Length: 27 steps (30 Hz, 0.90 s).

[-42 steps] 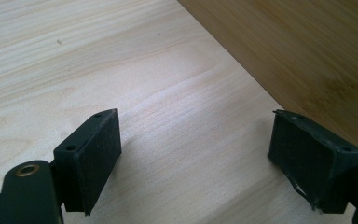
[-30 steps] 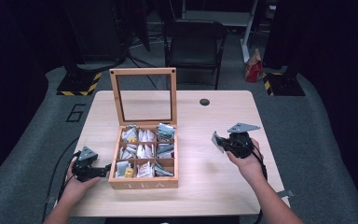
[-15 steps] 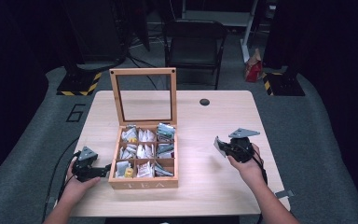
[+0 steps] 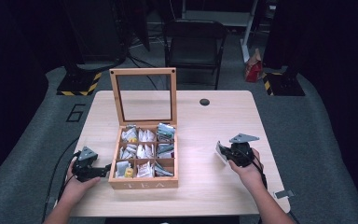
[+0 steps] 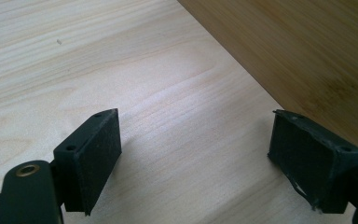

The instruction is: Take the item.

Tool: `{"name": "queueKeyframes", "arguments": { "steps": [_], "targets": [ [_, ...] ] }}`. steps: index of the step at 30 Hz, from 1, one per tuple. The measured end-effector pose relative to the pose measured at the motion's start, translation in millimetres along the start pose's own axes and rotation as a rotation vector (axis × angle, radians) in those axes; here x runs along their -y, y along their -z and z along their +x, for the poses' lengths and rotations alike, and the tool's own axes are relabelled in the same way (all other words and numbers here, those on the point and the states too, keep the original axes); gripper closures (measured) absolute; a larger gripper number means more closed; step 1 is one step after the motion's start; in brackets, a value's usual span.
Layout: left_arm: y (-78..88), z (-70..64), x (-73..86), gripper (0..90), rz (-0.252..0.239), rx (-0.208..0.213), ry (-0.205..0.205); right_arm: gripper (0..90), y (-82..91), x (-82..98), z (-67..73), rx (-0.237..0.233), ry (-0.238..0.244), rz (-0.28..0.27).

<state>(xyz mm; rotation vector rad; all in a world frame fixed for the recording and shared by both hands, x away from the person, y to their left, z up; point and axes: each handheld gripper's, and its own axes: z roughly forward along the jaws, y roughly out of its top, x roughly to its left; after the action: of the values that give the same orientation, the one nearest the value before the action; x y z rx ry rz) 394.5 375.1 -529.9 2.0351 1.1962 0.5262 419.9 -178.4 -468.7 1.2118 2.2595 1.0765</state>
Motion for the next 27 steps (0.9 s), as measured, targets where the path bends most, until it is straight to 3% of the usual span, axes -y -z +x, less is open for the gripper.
{"name": "queueKeyframes", "arguments": {
  "steps": [8,27],
  "targets": [
    [0.0,0.0,0.0,16.3,0.000,0.000,0.000,88.0,-5.1,7.3,-1.0,0.026,0.015,0.018],
    [0.0,-0.1,0.0,16.3,0.000,0.000,0.001,82.0,-11.0,13.7,5.0,0.002,0.020,0.028]
  ]
}}
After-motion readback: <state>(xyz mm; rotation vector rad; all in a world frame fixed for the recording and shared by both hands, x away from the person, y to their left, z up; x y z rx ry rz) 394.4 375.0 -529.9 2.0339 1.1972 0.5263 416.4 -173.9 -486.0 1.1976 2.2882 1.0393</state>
